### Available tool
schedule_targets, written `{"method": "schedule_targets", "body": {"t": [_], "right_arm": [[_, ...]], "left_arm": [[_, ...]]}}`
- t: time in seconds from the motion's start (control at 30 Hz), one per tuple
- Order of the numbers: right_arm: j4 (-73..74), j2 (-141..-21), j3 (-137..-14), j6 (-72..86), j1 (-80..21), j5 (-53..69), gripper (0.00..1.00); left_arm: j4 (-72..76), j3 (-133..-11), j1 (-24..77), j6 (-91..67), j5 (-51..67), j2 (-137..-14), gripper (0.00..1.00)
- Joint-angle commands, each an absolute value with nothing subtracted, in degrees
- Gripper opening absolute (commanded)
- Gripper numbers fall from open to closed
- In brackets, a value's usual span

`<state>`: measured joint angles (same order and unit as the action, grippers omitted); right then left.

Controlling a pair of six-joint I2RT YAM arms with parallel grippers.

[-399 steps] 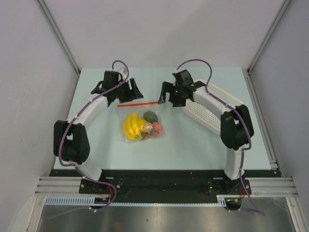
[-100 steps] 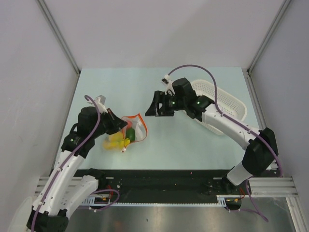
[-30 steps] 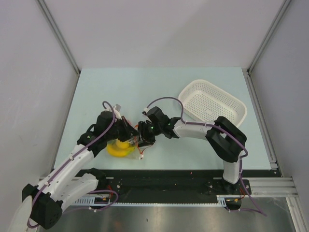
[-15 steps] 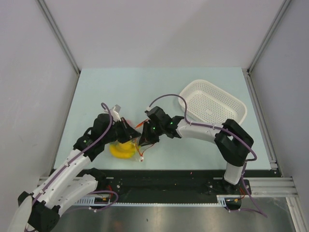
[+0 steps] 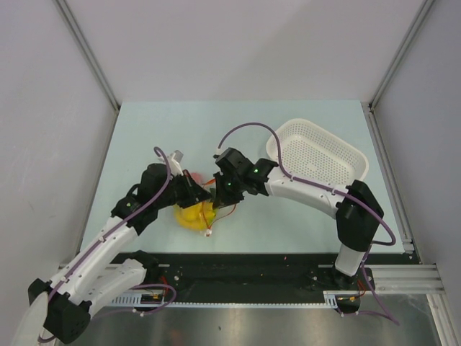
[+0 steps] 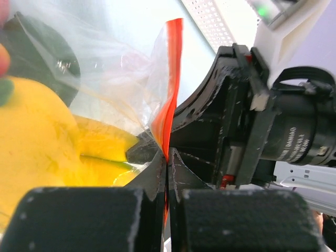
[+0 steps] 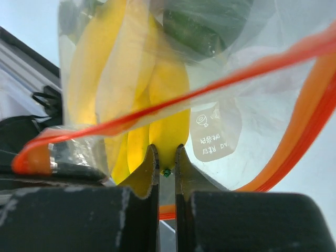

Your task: Open the zip-top bag and remove the fake food

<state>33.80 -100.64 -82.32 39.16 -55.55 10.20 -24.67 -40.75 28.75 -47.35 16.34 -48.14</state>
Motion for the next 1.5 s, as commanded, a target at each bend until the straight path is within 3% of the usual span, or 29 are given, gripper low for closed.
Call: {"method": "schedule_targets", "body": {"t": [0.0,0.03,0.37,0.5,0.57,0.77,1.03,1.27,1.47], "right_arm": [[37.0,-101.6,-84.6,33.4,-55.7,6.4,0.01],[36.8,-102.1,-84.4,32.6,-55.5,6.6,0.08],[32.6,-103.1,-83.4,30.8,-55.2,9.8,0.16],[32.8,-101.5,-83.0,31.0,-55.3,9.8,0.32],[31.9,-100.4,-82.8,31.4,-55.3,9.8,0.34],[31.6,-96.9,-82.8,33.0,-55.4,7.4,0.54],[29.6,-96.3,-81.9,34.4,-56.2,8.8,0.52],[15.7,-96.5,-75.8,40.4,-56.1,13.1,0.33],[8.2,-98.1,-70.7,42.5,-56.0,14.8,0.38]], "left_arm": [[-22.3,-43.9,29.1,-45.7,17.7,-48.6,0.00],[-22.2,-43.9,29.1,-45.7,18.1,-48.9,0.00],[-20.3,-44.2,29.1,-46.7,20.3,-50.4,0.00],[-20.4,-44.0,29.1,-46.8,20.7,-50.3,0.00],[-20.2,-43.8,29.1,-46.9,20.7,-50.1,0.00],[-19.8,-43.5,29.1,-47.5,21.4,-49.7,0.00],[-18.6,-44.1,29.1,-49.4,22.4,-49.4,0.00],[-12.9,-40.8,29.1,-55.6,25.2,-49.7,0.00],[-12.7,-40.7,29.1,-56.6,25.0,-49.6,0.00]]}}
